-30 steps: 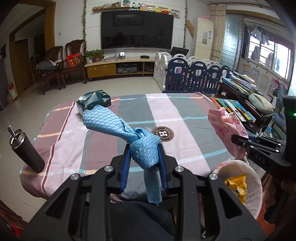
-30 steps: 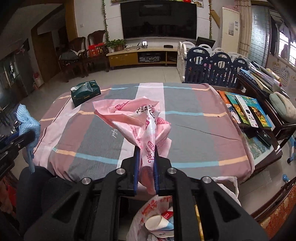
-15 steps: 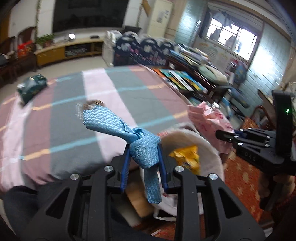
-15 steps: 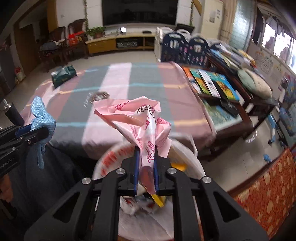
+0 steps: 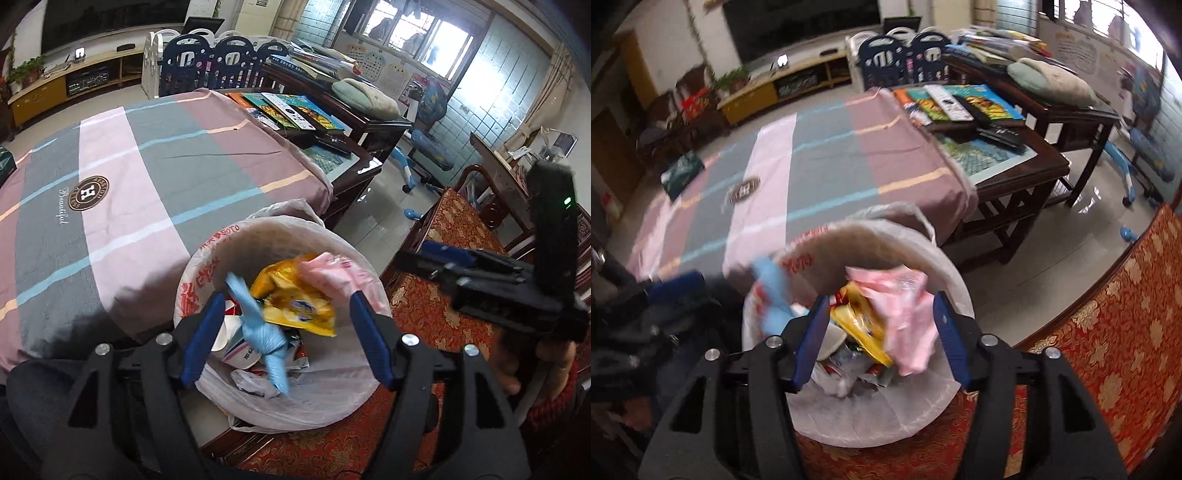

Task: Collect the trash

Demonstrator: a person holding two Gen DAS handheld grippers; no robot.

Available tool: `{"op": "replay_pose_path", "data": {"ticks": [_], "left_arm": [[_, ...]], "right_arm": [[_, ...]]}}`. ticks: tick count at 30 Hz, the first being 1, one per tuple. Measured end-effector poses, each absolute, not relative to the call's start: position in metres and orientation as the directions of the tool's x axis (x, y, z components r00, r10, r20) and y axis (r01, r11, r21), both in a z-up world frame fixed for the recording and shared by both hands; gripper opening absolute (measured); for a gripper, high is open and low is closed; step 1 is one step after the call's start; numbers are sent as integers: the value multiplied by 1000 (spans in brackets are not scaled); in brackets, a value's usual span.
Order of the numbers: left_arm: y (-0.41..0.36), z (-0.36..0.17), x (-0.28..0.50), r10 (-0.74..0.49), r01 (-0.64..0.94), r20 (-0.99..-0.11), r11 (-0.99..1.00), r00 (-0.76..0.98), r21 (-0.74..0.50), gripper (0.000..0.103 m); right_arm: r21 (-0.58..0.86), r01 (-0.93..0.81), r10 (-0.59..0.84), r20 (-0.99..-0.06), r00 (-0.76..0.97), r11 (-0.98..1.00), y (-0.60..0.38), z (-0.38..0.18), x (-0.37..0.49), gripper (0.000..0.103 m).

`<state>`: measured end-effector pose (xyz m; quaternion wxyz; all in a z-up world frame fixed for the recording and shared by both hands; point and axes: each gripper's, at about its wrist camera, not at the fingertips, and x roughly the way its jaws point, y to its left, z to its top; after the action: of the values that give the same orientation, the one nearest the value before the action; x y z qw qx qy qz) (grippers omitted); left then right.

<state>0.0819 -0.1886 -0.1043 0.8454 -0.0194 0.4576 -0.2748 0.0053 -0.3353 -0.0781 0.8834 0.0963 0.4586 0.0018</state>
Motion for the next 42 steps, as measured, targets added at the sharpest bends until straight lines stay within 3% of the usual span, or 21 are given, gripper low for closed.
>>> {"op": "replay_pose_path", "data": {"ticks": [2,4,6,12,18,42], "left_arm": [[-178,-93,76,-382,390,-780,900,495,-193,84],[-170,-78,72,-255,321,-783,944,568,-74,87],[-161,-61,67,-154,259,-764,966,626,17,90],[-132,-12,47,-24,133,-689,986,724,105,96],[-113,8,22,13,85,-673,990,740,113,98],[-93,10,14,17,42,-678,997,735,72,100]], "right_arm": [[173,108,73,-793,605,979,-333,-59,1,71],[145,105,44,-766,641,984,-322,-35,-8,85],[94,91,11,-753,658,991,-306,-19,-14,89],[71,37,28,-745,667,997,-273,5,-29,93],[3,-11,10,-733,681,1000,-250,14,-37,97],[21,-43,44,-758,650,999,-231,9,-35,97]]}}
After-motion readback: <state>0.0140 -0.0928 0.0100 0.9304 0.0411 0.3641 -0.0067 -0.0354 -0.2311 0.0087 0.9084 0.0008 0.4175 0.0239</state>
